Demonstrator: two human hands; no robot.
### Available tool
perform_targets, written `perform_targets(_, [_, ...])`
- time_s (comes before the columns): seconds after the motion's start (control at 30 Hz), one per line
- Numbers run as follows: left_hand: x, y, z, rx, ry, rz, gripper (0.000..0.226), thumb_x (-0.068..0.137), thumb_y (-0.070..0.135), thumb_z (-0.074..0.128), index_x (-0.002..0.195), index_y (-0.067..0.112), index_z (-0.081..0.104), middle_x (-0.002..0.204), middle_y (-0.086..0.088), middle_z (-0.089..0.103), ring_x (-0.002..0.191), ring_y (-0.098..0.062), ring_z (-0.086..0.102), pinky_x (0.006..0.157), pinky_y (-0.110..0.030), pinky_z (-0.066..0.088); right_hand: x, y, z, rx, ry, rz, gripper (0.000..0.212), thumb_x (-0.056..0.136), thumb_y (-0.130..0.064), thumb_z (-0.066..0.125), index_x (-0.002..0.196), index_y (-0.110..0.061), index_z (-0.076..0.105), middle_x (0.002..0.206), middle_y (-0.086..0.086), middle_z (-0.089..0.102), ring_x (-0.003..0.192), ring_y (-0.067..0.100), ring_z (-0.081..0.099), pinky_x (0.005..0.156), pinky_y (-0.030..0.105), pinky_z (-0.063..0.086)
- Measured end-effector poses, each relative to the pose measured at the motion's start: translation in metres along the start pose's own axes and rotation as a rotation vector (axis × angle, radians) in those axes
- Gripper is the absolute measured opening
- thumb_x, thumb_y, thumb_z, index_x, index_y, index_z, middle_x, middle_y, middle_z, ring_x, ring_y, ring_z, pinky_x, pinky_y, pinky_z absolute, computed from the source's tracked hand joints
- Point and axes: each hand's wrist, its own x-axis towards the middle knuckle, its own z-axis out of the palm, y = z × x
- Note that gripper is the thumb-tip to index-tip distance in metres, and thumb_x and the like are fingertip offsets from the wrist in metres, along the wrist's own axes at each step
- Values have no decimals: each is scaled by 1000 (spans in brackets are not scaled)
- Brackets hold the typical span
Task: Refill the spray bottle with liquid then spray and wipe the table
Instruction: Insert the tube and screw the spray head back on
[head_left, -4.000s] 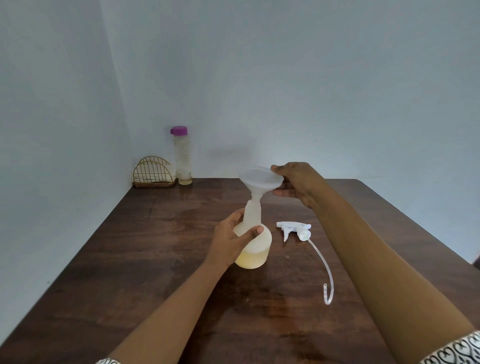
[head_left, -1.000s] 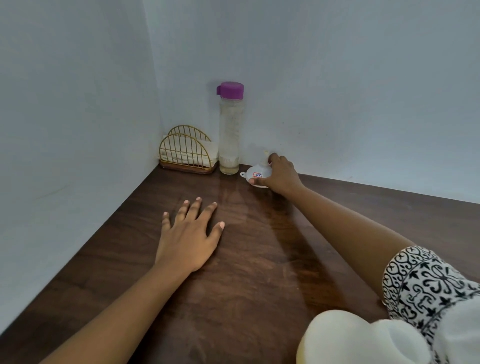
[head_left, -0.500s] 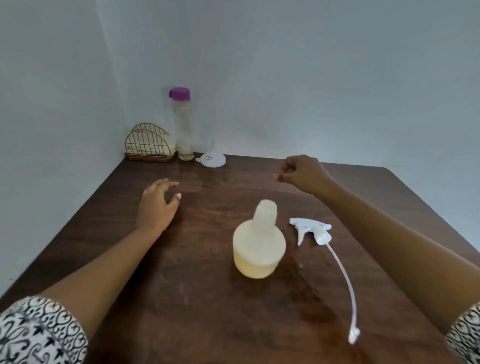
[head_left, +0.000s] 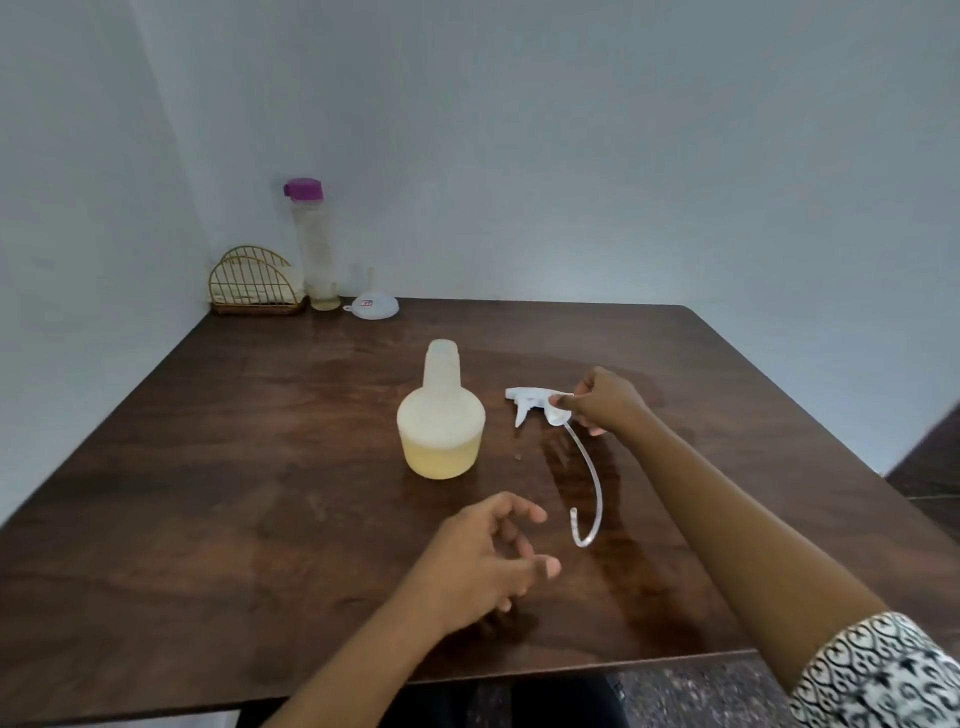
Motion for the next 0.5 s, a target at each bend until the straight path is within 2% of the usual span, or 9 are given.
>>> perform_targets(0.1, [4, 20, 13, -256, -22, -261, 21, 96, 12, 43, 110, 17, 58, 84, -9, 72, 60, -19, 66, 54, -28, 54, -4, -5, 5, -6, -2, 3, 49, 73, -46, 74, 95, -10, 50, 90, 10, 65, 84, 27, 67, 79, 45, 57])
perform_targets(0.17, [12, 28, 14, -334, -84, -376, 25, 99, 16, 36, 110, 10, 57, 86, -15, 74, 62, -23, 70, 54, -27, 57, -4, -10, 9, -35, 9, 7, 55, 72, -45, 76, 103, -7, 49, 95, 8, 59, 83, 25, 64, 78, 43, 57])
perform_targets(0.27, [20, 33, 18, -329, -178, -448, 35, 99, 35, 43, 94, 4, 58, 75, -15, 73, 58, -19, 70, 51, -24, 56, -5, -17, 10, -52, 17, 35, 58, 71, -39, 78, 109, -6, 48, 98, 7, 57, 76, 22, 63, 65, 34, 56])
perform_targets(0.33, [26, 34, 22, -286, -237, -484, 46, 96, 46, 46, 86, 4, 62, 68, -11, 72, 54, -14, 69, 48, -20, 55, -4, -17, 10, -41, 12, 57, 56, 72, -35, 78, 109, -6, 48, 97, 7, 55, 66, 17, 58, 51, 27, 47])
perform_targets(0.4, [30, 35, 26, -261, -285, -504, 42, 93, 43, 54, 84, 3, 66, 65, -7, 72, 52, -10, 67, 47, -18, 53, -2, -15, 11, -27, 18, 72, 53, 72, -32, 78, 108, -6, 49, 97, 7, 57, 62, 16, 57, 47, 24, 40])
perform_targets(0.5, [30, 36, 32, -320, -298, -524, 24, 90, 25, 62, 83, 3, 68, 64, -4, 71, 50, -6, 66, 47, -16, 52, 0, -13, 10, -33, 62, 67, 53, 70, -35, 77, 107, -7, 52, 101, 9, 63, 83, 24, 62, 56, 27, 39])
